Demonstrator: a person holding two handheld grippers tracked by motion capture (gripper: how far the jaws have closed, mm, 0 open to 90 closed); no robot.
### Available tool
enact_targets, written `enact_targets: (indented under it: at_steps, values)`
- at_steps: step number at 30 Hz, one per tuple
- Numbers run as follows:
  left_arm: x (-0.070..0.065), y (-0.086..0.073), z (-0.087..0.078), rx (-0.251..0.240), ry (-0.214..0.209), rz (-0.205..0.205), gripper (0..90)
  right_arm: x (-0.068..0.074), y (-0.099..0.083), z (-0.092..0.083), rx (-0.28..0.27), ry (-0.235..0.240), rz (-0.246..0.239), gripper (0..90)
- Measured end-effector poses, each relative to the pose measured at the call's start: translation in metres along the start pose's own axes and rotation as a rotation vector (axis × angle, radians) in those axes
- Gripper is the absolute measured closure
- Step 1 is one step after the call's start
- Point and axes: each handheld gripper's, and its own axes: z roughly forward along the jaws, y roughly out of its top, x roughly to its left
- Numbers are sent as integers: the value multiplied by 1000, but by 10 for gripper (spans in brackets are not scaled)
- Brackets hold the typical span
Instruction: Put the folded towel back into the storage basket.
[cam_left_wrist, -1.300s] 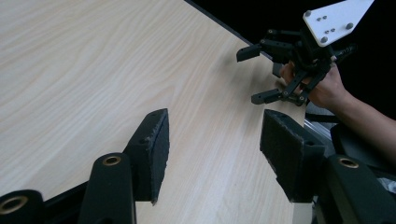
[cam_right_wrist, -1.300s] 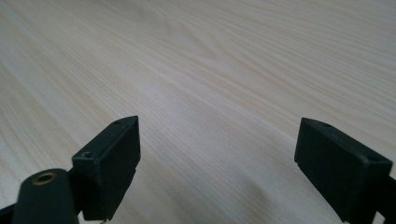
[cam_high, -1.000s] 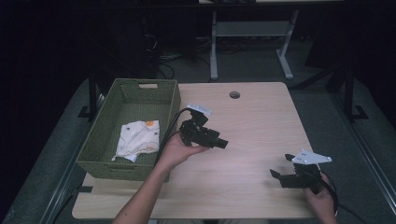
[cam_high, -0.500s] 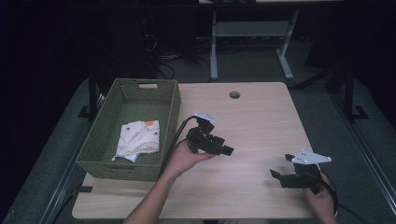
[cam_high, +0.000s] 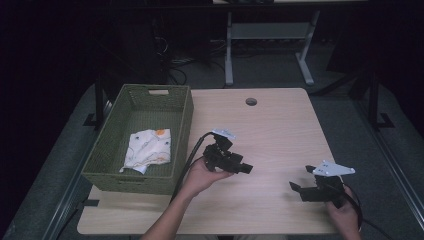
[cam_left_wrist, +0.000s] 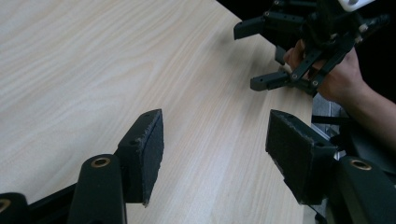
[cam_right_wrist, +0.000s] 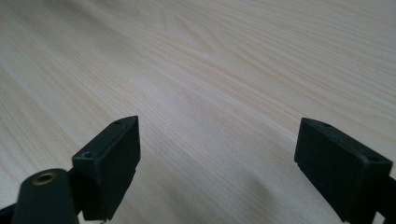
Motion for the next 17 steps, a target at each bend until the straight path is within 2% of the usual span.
enact_targets:
  at_steps: [10,17]
  values:
    - [-7,-10,7,1,-5,13,372,0,-1,1,5,-3,-9,139]
    - [-18,-20,15,19,-8,53,359,1,-1,0,5,-3,-4,139]
